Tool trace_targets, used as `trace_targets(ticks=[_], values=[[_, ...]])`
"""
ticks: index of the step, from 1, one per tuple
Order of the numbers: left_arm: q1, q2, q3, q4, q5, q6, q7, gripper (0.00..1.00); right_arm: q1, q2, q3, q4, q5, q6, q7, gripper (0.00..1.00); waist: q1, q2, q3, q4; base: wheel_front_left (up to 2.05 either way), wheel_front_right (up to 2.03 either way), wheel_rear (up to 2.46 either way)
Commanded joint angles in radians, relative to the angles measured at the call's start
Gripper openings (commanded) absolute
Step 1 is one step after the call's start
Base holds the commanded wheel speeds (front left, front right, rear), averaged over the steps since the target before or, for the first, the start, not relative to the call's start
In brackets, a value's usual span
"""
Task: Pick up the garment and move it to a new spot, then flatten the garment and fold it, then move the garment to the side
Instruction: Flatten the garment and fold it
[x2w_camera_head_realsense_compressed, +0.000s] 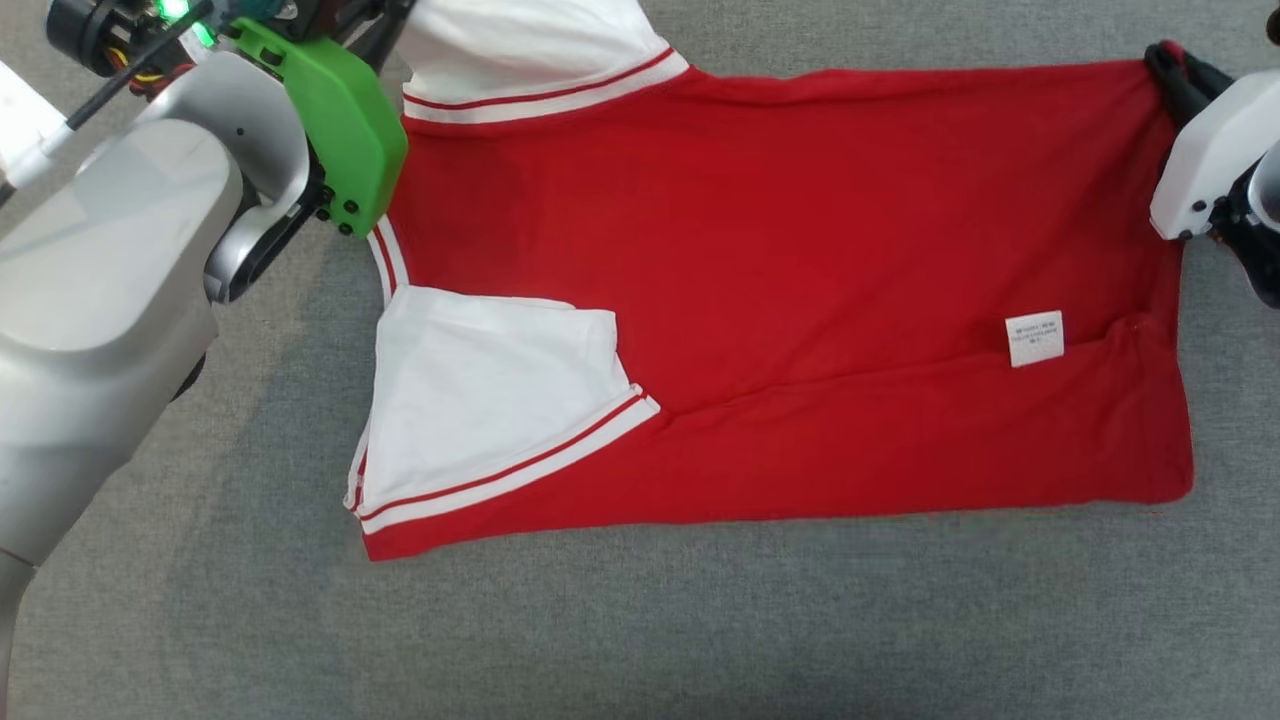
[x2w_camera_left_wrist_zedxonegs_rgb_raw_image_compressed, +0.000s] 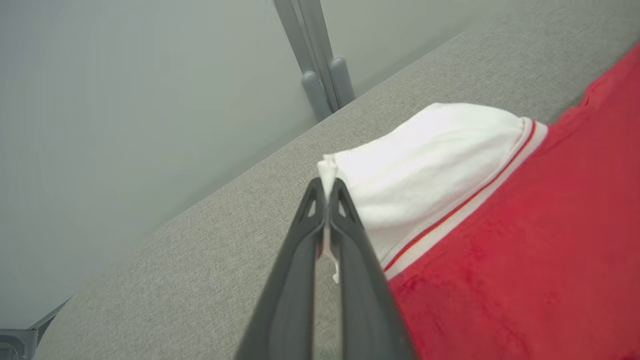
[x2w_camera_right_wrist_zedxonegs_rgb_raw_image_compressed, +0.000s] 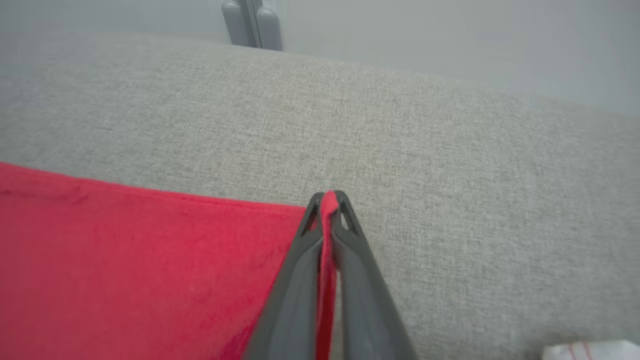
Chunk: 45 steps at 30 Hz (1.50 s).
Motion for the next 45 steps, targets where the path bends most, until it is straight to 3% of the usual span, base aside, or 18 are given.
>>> trace_targets(ticks=[1, 12, 23, 33, 45], values=[[-0.019, -0.001, 0.005, 0.015, 0.016, 0.009, -0.022, 0.0, -0.016, -0.009, 0.008, 0.003, -0.012, -0.003, -0.018, 0.0, 0.0, -0.0001, 0.008, -0.004, 0.0, 0.0, 0.0], [-0.087, -0.058, 0.032, 0.162, 0.068, 0.049, -0.19, 0.0, -0.109, -0.005, 0.043, 0.023, -0.061, -0.002, -0.189, 0.0, 0.0, -0.0001, 0.028, -0.011, 0.0, 0.0, 0.0], [0.026, -0.041, 0.004, 0.169, 0.043, 0.003, -0.243, 0.0, 0.009, -0.01, 0.117, -0.007, 0.014, -0.002, -0.253, 0.0, 0.0, -0.0001, -0.051, 0.007, 0.0, 0.0, 0.0], [0.208, 0.079, -0.016, -0.056, -0.014, 0.031, -0.201, 0.0, 0.125, -0.077, 0.144, -0.051, 0.094, -0.002, -0.239, 0.0, 0.0, -0.0001, -0.158, 0.033, 0.0, 0.0, 0.0], [0.416, 0.243, -0.102, -0.368, -0.114, 0.053, -0.01, 0.0, 0.278, -0.168, 0.214, -0.156, 0.218, -0.002, -0.127, 0.0, 0.0, -0.0001, -0.24, 0.054, 0.0, 0.0, 0.0]])
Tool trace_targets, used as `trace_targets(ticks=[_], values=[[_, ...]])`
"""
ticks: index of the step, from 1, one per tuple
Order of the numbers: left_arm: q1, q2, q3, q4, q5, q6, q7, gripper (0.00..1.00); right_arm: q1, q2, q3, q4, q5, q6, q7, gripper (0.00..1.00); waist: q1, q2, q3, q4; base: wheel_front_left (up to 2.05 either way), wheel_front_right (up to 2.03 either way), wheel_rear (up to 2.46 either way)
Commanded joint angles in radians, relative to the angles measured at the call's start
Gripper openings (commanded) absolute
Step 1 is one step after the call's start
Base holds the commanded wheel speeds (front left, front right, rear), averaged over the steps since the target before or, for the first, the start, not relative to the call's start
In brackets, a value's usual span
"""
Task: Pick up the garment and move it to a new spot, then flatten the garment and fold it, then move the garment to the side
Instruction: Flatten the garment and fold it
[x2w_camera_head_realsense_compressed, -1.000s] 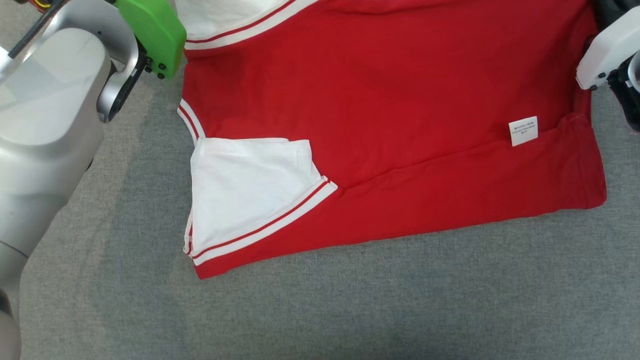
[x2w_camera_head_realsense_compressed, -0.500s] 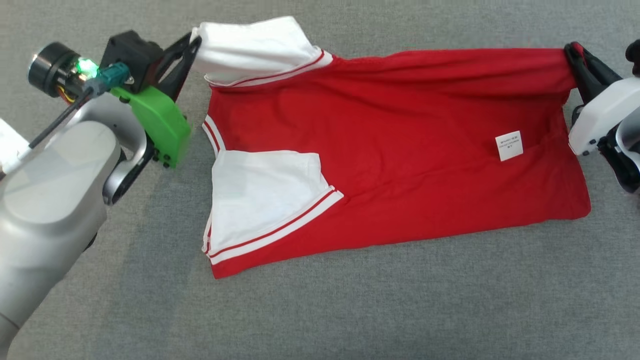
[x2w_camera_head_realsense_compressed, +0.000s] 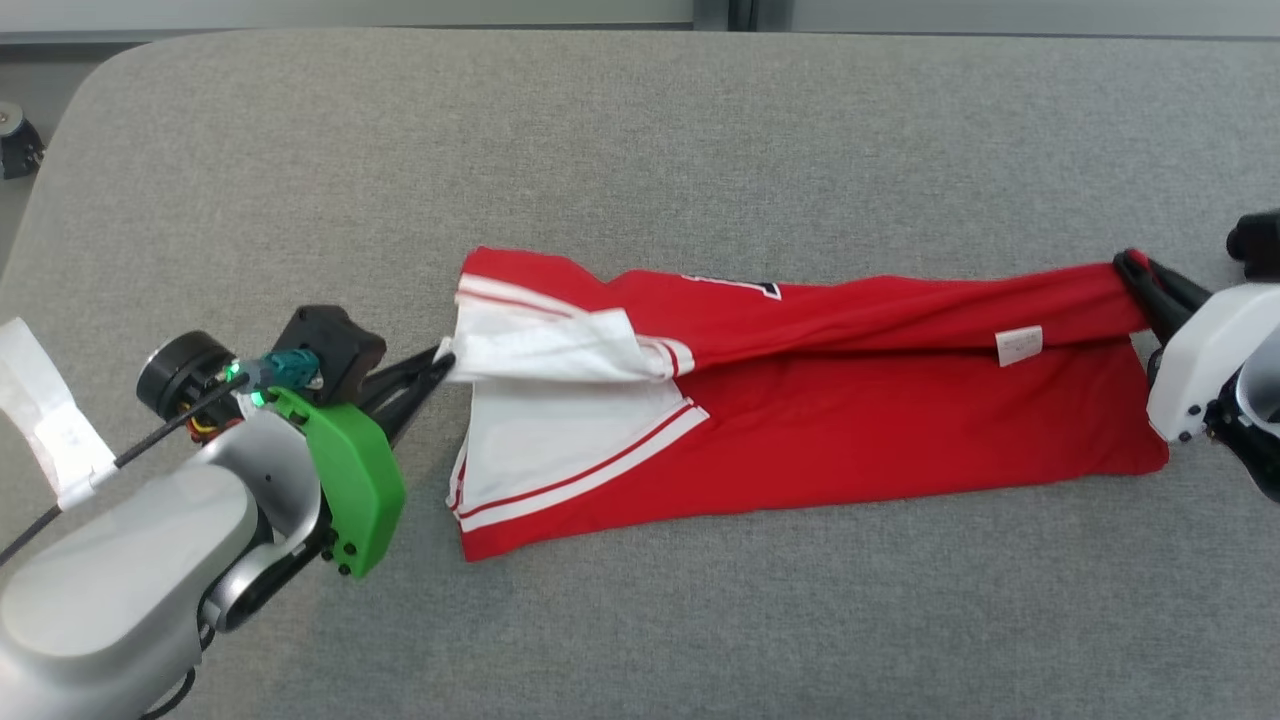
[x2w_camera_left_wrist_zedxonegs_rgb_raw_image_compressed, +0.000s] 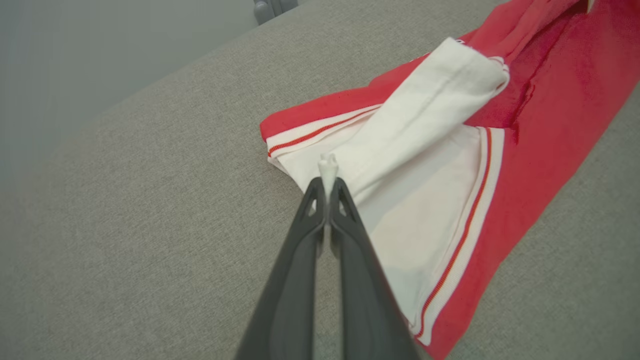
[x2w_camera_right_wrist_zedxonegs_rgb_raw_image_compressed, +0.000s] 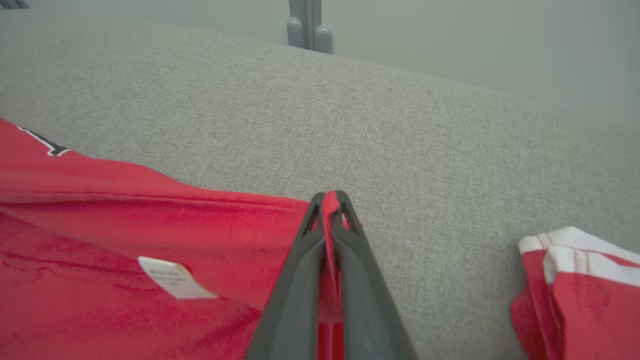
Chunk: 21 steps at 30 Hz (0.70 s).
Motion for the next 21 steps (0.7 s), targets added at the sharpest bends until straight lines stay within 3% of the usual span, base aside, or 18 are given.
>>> trace_targets(ticks=[1, 10, 18, 19, 20, 21], values=[[0.027, 0.016, -0.008, -0.026, -0.012, 0.006, 0.016, 0.0, 0.025, -0.024, 0.005, -0.01, 0.019, -0.002, 0.013, 0.0, 0.0, 0.0, -0.02, 0.005, 0.0, 0.0, 0.0], [0.109, 0.071, -0.041, -0.139, -0.064, 0.0, 0.122, 0.0, 0.091, -0.094, 0.053, -0.102, 0.116, -0.002, 0.122, 0.0, 0.0, 0.0, -0.043, -0.001, 0.0, 0.0, 0.0], [0.138, 0.073, -0.053, -0.171, -0.083, -0.013, 0.183, 0.0, 0.12, -0.128, 0.09, -0.17, 0.18, -0.002, 0.199, 0.0, 0.0, 0.0, -0.053, -0.01, 0.0, 0.0, 0.0], [0.14, 0.072, -0.053, -0.171, -0.083, -0.011, 0.187, 0.17, 0.129, -0.128, 0.094, -0.176, 0.201, -0.002, 0.218, 0.0, 0.0, 0.0, -0.055, -0.011, 0.0, 0.0, 0.0], [0.143, 0.071, -0.055, -0.167, -0.076, -0.006, 0.187, 0.48, 0.14, -0.13, 0.098, -0.175, 0.223, -0.002, 0.247, 0.22, 0.0, 0.0, -0.058, -0.014, 0.0, 0.0, 0.0], [0.146, 0.068, -0.056, -0.163, -0.07, -0.002, 0.184, 0.91, 0.146, -0.134, 0.101, -0.172, 0.236, -0.002, 0.269, 1.0, 0.0, 0.0, -0.062, -0.016, 0.0, 0.0, 0.0]])
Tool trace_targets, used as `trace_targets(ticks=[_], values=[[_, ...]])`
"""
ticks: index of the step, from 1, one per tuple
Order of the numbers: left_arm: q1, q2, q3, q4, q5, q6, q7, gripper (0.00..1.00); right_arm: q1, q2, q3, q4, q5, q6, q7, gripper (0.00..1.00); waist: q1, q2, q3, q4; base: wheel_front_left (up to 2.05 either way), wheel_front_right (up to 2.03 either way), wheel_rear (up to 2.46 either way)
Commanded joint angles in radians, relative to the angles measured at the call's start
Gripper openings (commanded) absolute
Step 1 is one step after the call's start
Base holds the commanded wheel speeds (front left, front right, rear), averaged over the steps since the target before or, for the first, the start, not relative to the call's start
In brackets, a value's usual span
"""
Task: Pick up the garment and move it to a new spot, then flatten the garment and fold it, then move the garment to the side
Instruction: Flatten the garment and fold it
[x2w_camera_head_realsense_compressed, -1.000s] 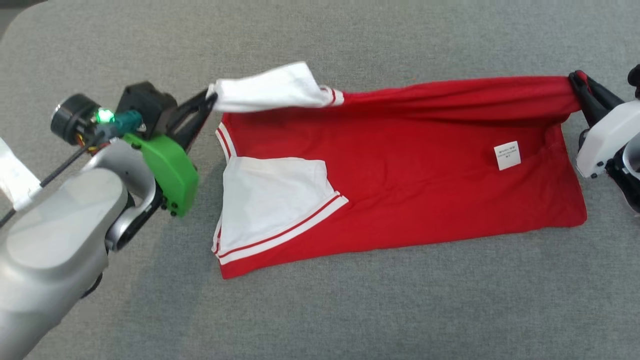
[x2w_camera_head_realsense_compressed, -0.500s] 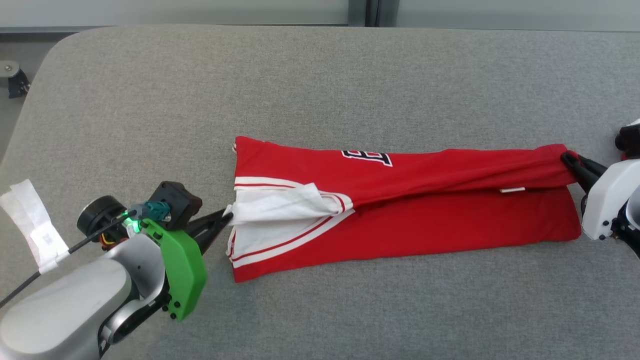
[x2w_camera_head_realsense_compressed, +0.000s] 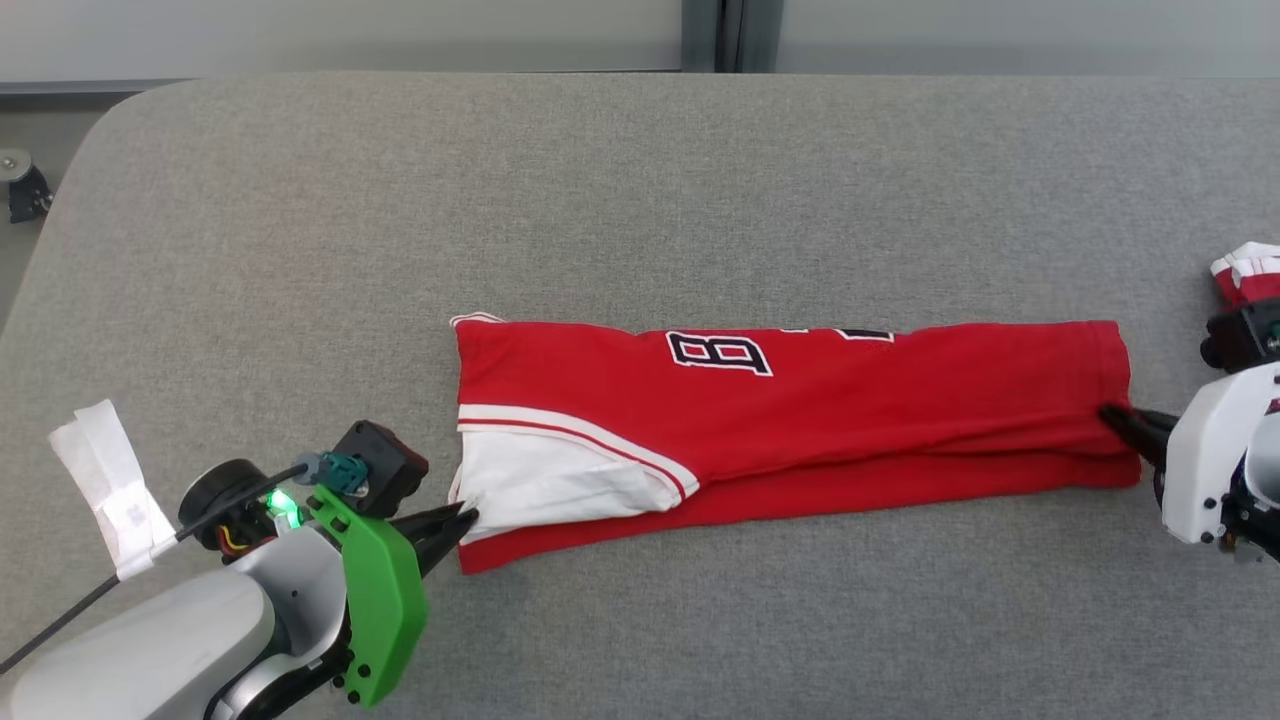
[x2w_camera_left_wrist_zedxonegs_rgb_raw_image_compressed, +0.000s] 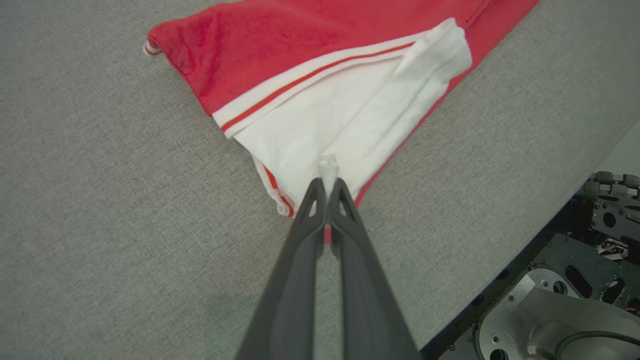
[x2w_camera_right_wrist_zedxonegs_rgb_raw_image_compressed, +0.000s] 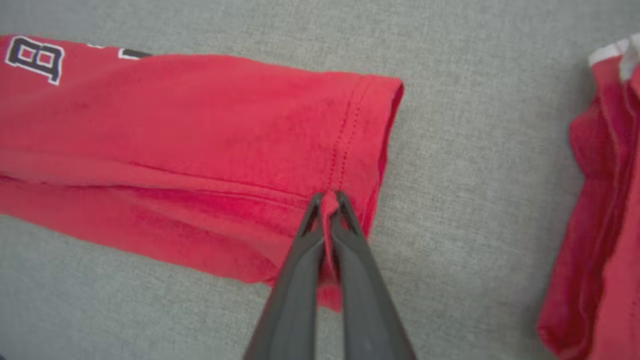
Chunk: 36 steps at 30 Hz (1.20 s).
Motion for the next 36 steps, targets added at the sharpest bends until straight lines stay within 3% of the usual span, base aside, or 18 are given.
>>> trace_targets(ticks=[1, 10, 15, 21, 24, 26, 30, 36], values=[[0.021, -0.007, -0.001, 0.006, 0.013, 0.008, -0.004, 1.0, 0.017, -0.014, 0.005, 0.001, 0.011, -0.002, 0.021, 1.0, 0.0, 0.0, -0.008, -0.005, 0.0, 0.0, 0.0], [0.06, -0.037, 0.017, 0.045, -0.011, 0.024, -0.051, 1.0, 0.005, -0.017, -0.023, 0.036, -0.026, -0.002, -0.016, 1.0, 0.0, 0.0, -0.049, -0.021, 0.0, 0.0, 0.0], [0.08, -0.067, 0.103, 0.09, -0.028, 0.11, -0.195, 1.0, -0.003, 0.017, -0.07, 0.035, -0.048, -0.002, -0.11, 1.0, 0.0, 0.0, -0.085, -0.03, 0.0, 0.0, 0.0], [0.131, -0.144, 0.252, 0.165, -0.042, 0.237, -0.469, 1.0, 0.037, 0.089, -0.154, 0.01, -0.094, -0.002, -0.324, 1.0, 0.0, 0.0, -0.123, -0.037, 0.0, 0.0, 0.0], [0.179, -0.214, 0.354, 0.179, -0.029, 0.287, -0.518, 1.0, 0.091, 0.139, -0.214, 0.009, -0.126, -0.002, -0.435, 1.0, 0.0, 0.0, -0.138, -0.036, 0.0, 0.0, 0.0], [0.212, -0.262, 0.472, 0.154, 0.043, 0.305, -0.522, 1.0, 0.125, 0.175, -0.271, 0.004, -0.153, -0.002, -0.465, 1.0, 0.0, 0.0, -0.141, -0.035, 0.0, 0.0, 0.0], [0.353, -0.384, 0.672, 0.108, 0.228, 0.281, -0.52, 1.0, 0.205, 0.257, -0.421, -0.055, -0.268, -0.002, -0.478, 1.0, 0.0, 0.0, -0.142, -0.037, 0.0, 0.0, 0.0], [0.504, -0.538, 0.824, 0.118, 0.504, 0.196, -0.521, 1.0, 0.369, 0.428, -0.654, -0.2, -0.47, -0.002, -0.477, 1.0, 0.0, 0.0, -0.144, -0.039, 0.0, 0.0, 0.0]])
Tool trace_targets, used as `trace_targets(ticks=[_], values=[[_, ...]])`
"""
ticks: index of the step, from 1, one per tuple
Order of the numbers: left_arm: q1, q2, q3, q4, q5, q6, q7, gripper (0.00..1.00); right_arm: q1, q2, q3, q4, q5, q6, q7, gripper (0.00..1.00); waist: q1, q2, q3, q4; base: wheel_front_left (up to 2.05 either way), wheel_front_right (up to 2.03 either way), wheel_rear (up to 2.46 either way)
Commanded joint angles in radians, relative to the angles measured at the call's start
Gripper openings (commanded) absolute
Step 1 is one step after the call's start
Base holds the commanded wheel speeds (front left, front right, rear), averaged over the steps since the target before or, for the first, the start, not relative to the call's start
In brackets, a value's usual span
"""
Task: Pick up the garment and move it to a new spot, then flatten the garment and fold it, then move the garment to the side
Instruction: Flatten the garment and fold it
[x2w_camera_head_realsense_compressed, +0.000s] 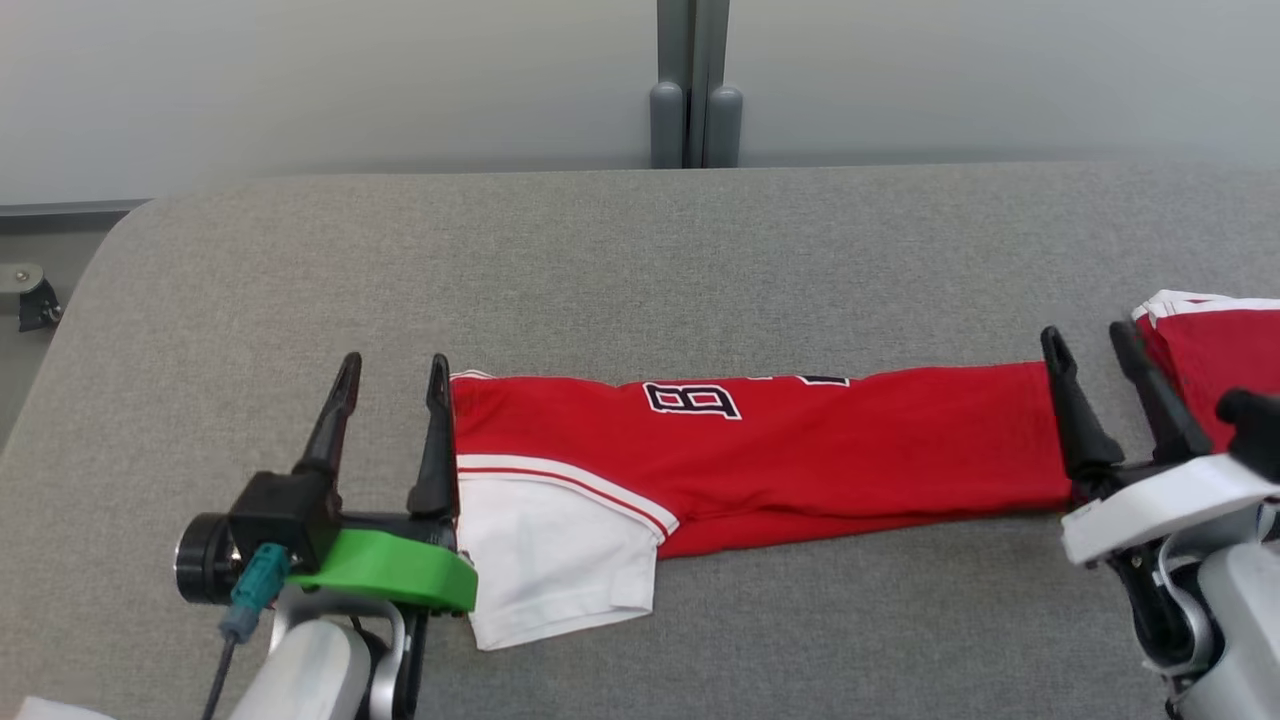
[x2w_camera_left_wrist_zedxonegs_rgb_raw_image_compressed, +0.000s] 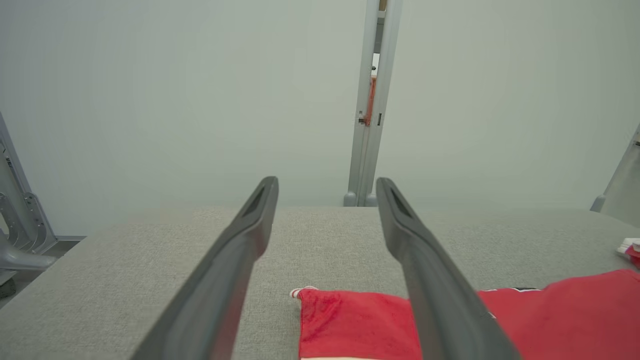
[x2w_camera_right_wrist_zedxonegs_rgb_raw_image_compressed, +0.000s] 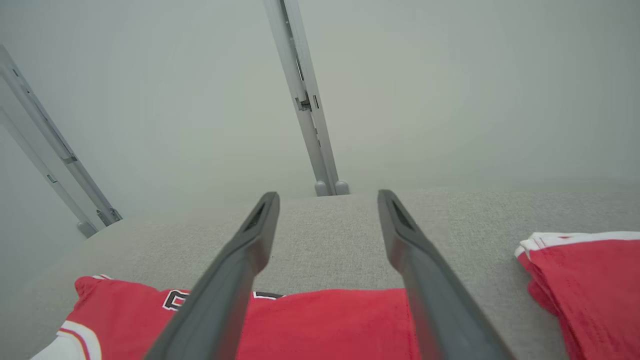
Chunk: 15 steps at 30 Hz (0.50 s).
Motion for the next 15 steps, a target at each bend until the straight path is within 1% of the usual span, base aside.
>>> trace_targets(ticks=[1, 4, 6, 10, 15], values=[[0.035, -0.026, 0.025, 0.002, 0.034, -0.025, -0.002, 1.0, 0.03, 0.019, -0.018, -0.019, -0.032, -0.001, -0.002, 1.0, 0.0001, 0.0, -0.001, -0.001, 0.0, 0.0, 0.0], [0.092, -0.087, 0.086, 0.009, 0.116, -0.074, -0.002, 1.0, 0.084, 0.07, -0.046, -0.045, -0.088, -0.001, -0.003, 1.0, 0.0001, 0.0, -0.001, -0.001, 0.0, 0.0, 0.0], [0.119, -0.116, 0.116, 0.009, 0.173, -0.102, -0.002, 1.0, 0.101, 0.087, -0.054, -0.052, -0.109, -0.001, -0.003, 1.0, 0.0001, 0.0, 0.001, 0.0, 0.0, 0.0, 0.0], [0.163, -0.163, 0.164, 0.018, 0.253, -0.134, -0.002, 1.0, 0.116, 0.109, -0.07, -0.057, -0.129, -0.001, -0.003, 1.0, 0.0001, 0.0, 0.01, 0.005, 0.0, 0.0, 0.0], [0.161, -0.199, 0.199, 0.03, 0.296, -0.182, -0.002, 1.0, 0.104, 0.11, -0.086, -0.031, -0.143, -0.001, -0.003, 1.0, 0.0001, 0.0, 0.036, 0.019, 0.0, 0.0, 0.0]])
